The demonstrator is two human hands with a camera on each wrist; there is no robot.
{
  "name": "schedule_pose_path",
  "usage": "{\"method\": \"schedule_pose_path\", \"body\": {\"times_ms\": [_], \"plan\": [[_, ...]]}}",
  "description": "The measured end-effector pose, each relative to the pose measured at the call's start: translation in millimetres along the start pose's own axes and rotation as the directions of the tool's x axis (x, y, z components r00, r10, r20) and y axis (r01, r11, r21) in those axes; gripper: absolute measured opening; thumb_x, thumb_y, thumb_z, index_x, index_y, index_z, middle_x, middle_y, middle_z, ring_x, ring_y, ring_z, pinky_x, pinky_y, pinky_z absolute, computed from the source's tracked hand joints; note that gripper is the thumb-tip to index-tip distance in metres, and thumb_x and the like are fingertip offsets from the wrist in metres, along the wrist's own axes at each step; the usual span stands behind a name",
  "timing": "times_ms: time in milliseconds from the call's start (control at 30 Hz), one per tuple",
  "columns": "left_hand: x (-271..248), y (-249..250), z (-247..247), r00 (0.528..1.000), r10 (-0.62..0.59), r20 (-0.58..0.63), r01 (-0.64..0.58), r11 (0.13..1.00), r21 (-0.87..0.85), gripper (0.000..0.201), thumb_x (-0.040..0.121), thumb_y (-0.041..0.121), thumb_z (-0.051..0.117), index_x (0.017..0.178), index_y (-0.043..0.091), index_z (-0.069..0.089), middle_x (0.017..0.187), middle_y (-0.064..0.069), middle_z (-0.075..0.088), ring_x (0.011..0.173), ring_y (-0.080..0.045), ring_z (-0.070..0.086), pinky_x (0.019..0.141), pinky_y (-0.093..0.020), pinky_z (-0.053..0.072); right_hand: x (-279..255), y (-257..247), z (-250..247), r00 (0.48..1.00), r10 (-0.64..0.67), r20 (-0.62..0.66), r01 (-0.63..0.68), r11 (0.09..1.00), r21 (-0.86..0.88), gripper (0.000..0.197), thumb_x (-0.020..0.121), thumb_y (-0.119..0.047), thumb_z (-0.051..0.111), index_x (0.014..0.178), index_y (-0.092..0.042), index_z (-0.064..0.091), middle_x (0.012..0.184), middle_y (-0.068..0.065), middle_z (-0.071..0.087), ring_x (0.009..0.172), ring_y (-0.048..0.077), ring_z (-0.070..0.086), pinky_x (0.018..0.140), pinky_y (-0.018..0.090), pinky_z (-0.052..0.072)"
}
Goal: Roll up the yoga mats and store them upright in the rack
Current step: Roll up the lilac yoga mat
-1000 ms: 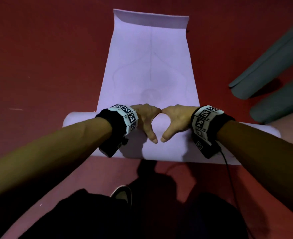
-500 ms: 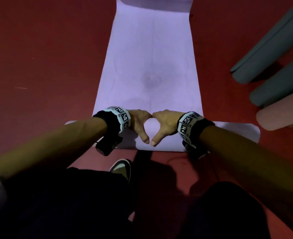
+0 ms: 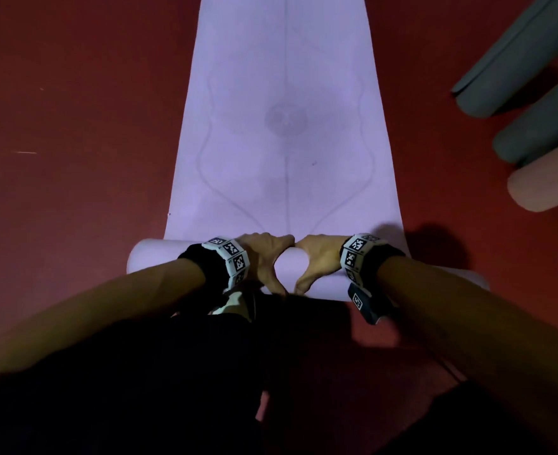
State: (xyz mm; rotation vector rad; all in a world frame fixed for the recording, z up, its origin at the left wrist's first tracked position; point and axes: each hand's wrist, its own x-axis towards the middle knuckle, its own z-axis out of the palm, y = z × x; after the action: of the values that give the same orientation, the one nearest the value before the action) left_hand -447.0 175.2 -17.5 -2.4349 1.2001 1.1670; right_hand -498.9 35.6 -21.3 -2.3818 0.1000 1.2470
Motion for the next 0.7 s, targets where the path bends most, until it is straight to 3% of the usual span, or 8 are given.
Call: {"method": "schedule_pose_path", "body": {"times_ms": [67,133,200,333,433,567,633,700], "plan": [[6,16,9,0.991,-0.107,0.086,0.095,0.987,0.132,0.058,0.062,0.035,0.087,0.106,0.021,0.052,0.080,-0.001,0.059,0.078,-0.027,0.063,0.066,-0.045,0.056,7,3,8,1.000,-0.001,0.029,0.001,1.000,-0.003,0.081,0.051,-0.061,0.082,0.121,-0.029,0.062,0.106,-0.009,0.070,0.095,0.015,0.068,0.089,0.038,0.057],[19,9,23,0.993,-0.040,0.109,0.029,0.995,0.096,0.066,0.065,0.025,0.088,0.121,0.023,0.054,0.100,-0.001,0.069,0.089,-0.024,0.067,0.079,-0.041,0.056,17,8,21,0.998,0.000,0.058,0.001,1.000,-0.011,0.070,0.062,-0.053,0.082,0.121,-0.021,0.063,0.108,-0.003,0.070,0.098,0.019,0.068,0.092,0.039,0.055],[23,-9,33,0.990,0.102,0.100,-0.095,0.993,-0.066,0.086,0.069,0.033,0.088,0.141,0.027,0.041,0.121,0.003,0.065,0.102,-0.018,0.064,0.085,-0.029,0.049,24,10,36,0.996,0.018,0.091,-0.017,1.000,-0.009,0.055,0.076,-0.038,0.079,0.122,-0.014,0.062,0.119,0.003,0.067,0.109,0.025,0.065,0.097,0.038,0.053],[17,-19,58,0.986,0.134,0.094,-0.115,0.976,-0.187,0.099,0.057,0.055,0.090,0.141,0.037,0.042,0.128,0.010,0.061,0.115,-0.015,0.062,0.092,-0.031,0.051,37,7,59,0.995,0.039,0.093,-0.029,0.994,-0.107,0.035,0.091,-0.010,0.057,0.126,-0.012,0.057,0.131,0.007,0.059,0.122,0.028,0.058,0.101,0.036,0.047],[18,-22,67,0.986,0.137,0.094,-0.115,0.971,-0.212,0.099,0.047,0.055,0.094,0.133,0.039,0.047,0.115,0.018,0.061,0.106,-0.006,0.062,0.083,-0.025,0.049,44,6,68,0.993,0.050,0.105,-0.033,0.986,-0.162,0.042,0.101,-0.014,0.048,0.143,-0.012,0.048,0.149,0.010,0.048,0.135,0.028,0.049,0.110,0.035,0.038],[18,-18,67,0.986,0.089,0.141,-0.074,0.991,-0.108,0.112,0.039,0.066,0.087,0.138,0.042,0.040,0.123,0.015,0.059,0.104,-0.007,0.059,0.091,-0.033,0.054,53,0,73,0.992,0.104,0.076,-0.089,0.979,-0.183,0.049,0.103,-0.018,0.050,0.151,-0.014,0.040,0.158,0.008,0.038,0.142,0.025,0.042,0.114,0.034,0.034],[19,-18,68,0.983,-0.011,0.184,0.022,0.998,-0.058,0.093,0.055,0.054,0.090,0.136,0.033,0.049,0.119,0.012,0.060,0.102,-0.008,0.059,0.094,-0.033,0.053,53,-5,72,0.995,0.086,0.043,-0.078,0.984,-0.159,0.051,0.103,-0.019,0.049,0.152,-0.015,0.037,0.160,0.006,0.034,0.144,0.023,0.039,0.115,0.033,0.032],[20,-24,63,0.986,0.044,0.159,-0.023,0.991,-0.135,0.086,0.067,0.043,0.088,0.141,0.033,0.045,0.130,0.009,0.058,0.112,-0.012,0.059,0.095,-0.033,0.051,51,-7,69,0.994,0.094,0.048,-0.087,0.986,-0.143,0.050,0.103,-0.019,0.048,0.151,-0.015,0.036,0.160,0.007,0.034,0.144,0.024,0.039,0.115,0.034,0.033]]}}
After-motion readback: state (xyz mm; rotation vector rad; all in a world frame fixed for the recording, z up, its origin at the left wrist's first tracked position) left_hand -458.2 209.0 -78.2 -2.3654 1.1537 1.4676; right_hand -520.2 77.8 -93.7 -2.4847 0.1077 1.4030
